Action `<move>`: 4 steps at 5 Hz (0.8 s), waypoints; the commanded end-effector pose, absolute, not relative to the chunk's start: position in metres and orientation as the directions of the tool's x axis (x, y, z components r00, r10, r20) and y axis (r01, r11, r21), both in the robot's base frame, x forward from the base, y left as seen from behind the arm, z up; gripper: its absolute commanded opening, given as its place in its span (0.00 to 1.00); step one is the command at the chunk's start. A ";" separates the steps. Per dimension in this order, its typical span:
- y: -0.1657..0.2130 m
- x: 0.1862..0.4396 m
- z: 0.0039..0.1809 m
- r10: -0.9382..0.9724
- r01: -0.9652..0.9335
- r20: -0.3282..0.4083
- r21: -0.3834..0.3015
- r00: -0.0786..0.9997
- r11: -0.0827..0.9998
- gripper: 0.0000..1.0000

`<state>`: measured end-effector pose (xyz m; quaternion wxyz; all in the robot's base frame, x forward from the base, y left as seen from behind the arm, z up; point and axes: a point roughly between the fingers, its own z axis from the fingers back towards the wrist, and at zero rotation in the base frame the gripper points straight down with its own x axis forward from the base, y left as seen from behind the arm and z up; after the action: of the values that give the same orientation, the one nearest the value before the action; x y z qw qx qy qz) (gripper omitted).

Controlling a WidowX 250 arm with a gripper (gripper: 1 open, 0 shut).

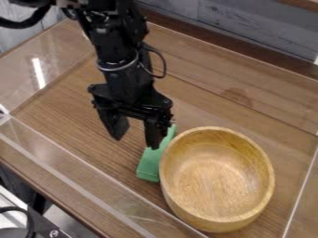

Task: Remove the green block from inside the brown bowl and put it on the table

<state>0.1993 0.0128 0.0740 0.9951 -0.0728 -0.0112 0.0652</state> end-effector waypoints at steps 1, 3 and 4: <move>0.012 0.213 0.084 0.132 -0.121 0.066 -0.151 0.989 0.981 1.00; 0.008 0.215 0.080 0.141 -0.129 0.068 -0.161 0.988 0.979 1.00; 0.007 0.216 0.080 0.145 -0.132 0.069 -0.167 0.987 0.977 1.00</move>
<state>0.2051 0.0065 0.0690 0.9937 -0.0827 -0.0159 0.0734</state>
